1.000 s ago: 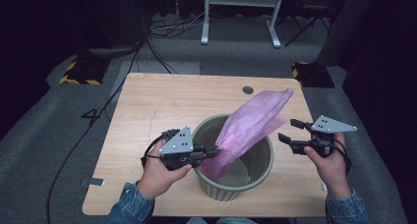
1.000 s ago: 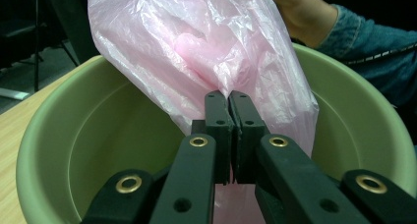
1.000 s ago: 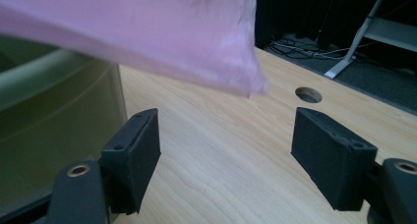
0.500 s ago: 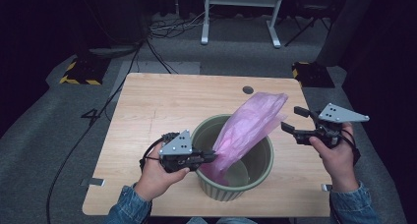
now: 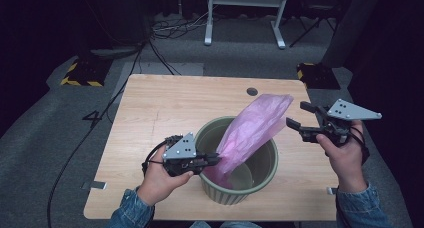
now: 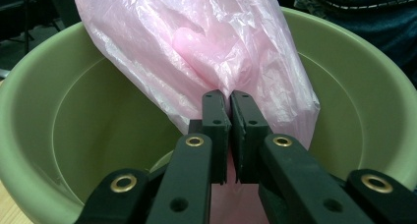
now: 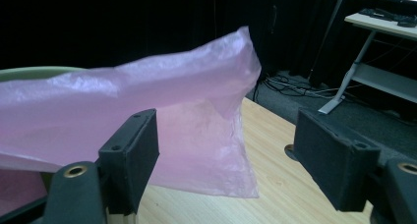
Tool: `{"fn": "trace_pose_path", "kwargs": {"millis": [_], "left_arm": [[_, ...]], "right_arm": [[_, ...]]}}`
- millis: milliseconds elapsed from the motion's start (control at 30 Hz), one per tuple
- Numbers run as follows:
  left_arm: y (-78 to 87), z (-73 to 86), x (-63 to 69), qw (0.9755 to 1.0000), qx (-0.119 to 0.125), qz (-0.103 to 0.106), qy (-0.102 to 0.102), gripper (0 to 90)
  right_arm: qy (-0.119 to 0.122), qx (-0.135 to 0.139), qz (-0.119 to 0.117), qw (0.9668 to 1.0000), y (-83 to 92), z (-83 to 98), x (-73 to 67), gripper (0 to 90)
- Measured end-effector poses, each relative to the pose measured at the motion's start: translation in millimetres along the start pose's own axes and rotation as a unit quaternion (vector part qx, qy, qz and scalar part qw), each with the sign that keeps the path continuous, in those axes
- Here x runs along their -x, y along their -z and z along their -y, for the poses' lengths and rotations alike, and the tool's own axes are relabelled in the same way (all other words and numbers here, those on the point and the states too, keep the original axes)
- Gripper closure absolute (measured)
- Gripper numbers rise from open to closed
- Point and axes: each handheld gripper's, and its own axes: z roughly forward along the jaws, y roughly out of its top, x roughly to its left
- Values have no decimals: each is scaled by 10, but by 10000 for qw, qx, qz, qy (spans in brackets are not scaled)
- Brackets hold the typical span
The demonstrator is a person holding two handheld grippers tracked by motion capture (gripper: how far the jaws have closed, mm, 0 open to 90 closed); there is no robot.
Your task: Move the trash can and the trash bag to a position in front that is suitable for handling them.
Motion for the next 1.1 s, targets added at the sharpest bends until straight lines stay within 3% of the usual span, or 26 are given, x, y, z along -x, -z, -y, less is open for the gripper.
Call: {"fn": "trace_pose_path", "kwargs": {"millis": [233,433,633,700,800,900,1100], "left_arm": [[0,1,-1,10000,10,0,3,853],[-1,2,-1,10000,20,1,8,851],[0,3,3,10000,22,-7,6,850],[-1,4,5,10000,28,-8,14,845],[-2,-2,10,10000,10,-31,18,808],[-1,0,13,10000,29,-81,45,735],[53,-22,-6,9994,118,-227,212,482]], "right_arm": [[148,46,-10,9999,-25,-120,6,230],[224,164,-264,9993,-78,-240,-25,218],[131,214,-319,9992,-120,-335,-49,239],[102,146,-335,9993,-157,-340,-49,325],[85,-46,-527,9986,-219,-323,-54,632],[200,-98,-593,9980,-239,-324,-93,873],[486,1,-538,9974,-205,-370,-200,900]]}}
